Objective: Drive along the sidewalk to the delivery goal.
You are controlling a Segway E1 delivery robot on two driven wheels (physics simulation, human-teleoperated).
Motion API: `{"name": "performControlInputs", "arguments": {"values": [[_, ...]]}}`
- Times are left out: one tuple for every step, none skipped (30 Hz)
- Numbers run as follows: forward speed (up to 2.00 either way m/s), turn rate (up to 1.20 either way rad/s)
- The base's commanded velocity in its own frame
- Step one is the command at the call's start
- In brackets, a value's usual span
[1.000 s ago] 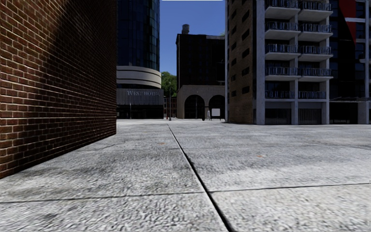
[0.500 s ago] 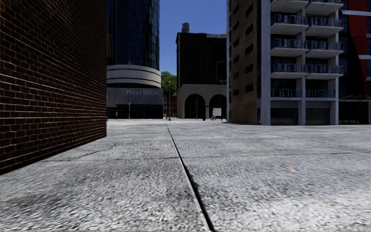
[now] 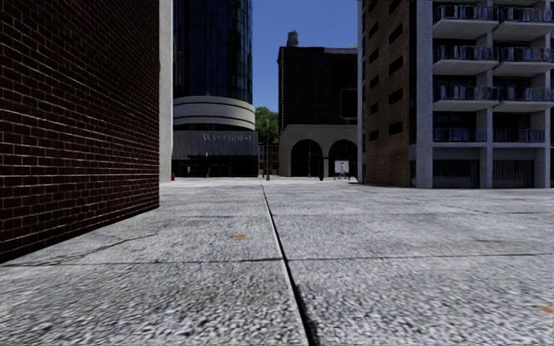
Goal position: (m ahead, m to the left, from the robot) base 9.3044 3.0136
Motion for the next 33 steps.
{"name": "performControlInputs", "arguments": {"values": [[2.0,0.27],[2.0,0.27],[2.0,0.27],[2.0,0.27],[2.0,0.27],[2.0,0.27],[2.0,0.27],[2.0,0.27],[2.0,0.27],[2.0,0.27],[2.0,0.27],[2.0,0.27],[2.0,0.27],[2.0,0.27],[2.0,0.27],[2.0,0.27],[2.0,0.27],[2.0,0.27],[2.0,0.27],[2.0,0.27],[2.0,0.27],[2.0,0.27],[2.0,0.28],[2.0,0.28],[2.0,0.28],[2.0,0.29],[2.0,0.29],[2.0,0.29],[2.0,0.29],[2.0,0.29],[2.0,0.29],[2.0,0.29],[2.0,0.29]]}}
